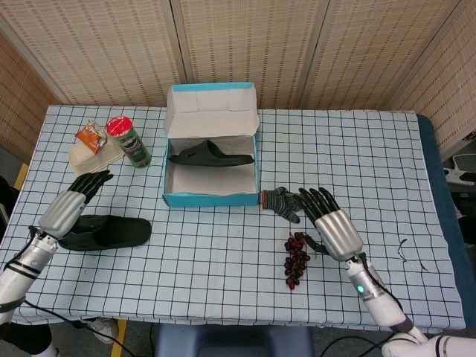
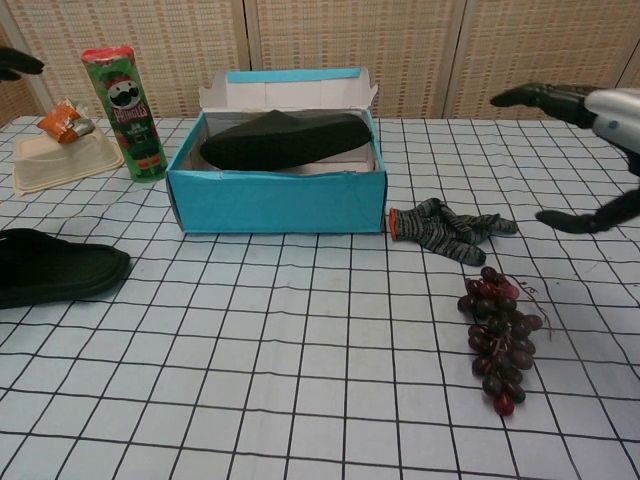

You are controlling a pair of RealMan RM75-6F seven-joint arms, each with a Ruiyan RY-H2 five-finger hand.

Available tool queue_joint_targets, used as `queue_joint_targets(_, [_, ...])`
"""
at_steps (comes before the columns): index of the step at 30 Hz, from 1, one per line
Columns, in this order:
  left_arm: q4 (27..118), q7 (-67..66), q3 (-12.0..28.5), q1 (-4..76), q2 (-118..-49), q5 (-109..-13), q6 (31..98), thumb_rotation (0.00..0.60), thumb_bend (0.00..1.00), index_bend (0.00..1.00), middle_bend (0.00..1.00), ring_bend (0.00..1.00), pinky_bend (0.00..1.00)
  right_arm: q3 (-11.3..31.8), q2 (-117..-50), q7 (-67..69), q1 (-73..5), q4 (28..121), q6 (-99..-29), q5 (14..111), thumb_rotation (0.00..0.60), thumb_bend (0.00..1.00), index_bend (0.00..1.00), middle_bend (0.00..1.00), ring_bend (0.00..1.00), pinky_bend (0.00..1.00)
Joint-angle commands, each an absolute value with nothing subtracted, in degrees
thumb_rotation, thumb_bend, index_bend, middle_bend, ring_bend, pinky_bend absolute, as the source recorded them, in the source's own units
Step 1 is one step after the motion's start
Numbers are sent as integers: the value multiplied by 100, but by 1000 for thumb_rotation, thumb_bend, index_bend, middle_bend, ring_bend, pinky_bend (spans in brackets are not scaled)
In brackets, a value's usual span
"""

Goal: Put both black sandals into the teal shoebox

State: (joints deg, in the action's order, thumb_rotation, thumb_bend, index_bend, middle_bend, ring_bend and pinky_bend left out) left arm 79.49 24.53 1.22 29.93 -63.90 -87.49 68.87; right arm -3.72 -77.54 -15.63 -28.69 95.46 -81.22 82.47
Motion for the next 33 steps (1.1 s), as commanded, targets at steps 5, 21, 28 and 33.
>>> queue_joint_targets(5, [7363, 1832, -158, 2613, -6898, -8634, 6846, 600, 360, 0, 0, 0, 0, -893, -7407, -1481, -1966, 9786, -8815, 8809, 600, 203, 0, 0, 0, 0])
queue_joint_targets(21, [7058, 1571, -206, 2735, -7089, -7911, 5360, 600, 331, 0, 0, 0, 0, -578, -6924, -1120, -1694, 10115, -8628, 8991, 600, 203, 0, 0, 0, 0])
queue_joint_targets(28, [6733, 1715, -231, 2790, -7287, -7928, 5036, 600, 333, 0, 0, 0, 1, -479, -6861, -1078, -1659, 10203, -8407, 9013, 600, 203, 0, 0, 0, 0])
queue_joint_targets(33, [6648, 1695, -242, 2798, -7347, -7913, 4898, 600, 333, 0, 0, 0, 7, -416, -6837, -1047, -1641, 10234, -8277, 9016, 600, 203, 0, 0, 0, 0])
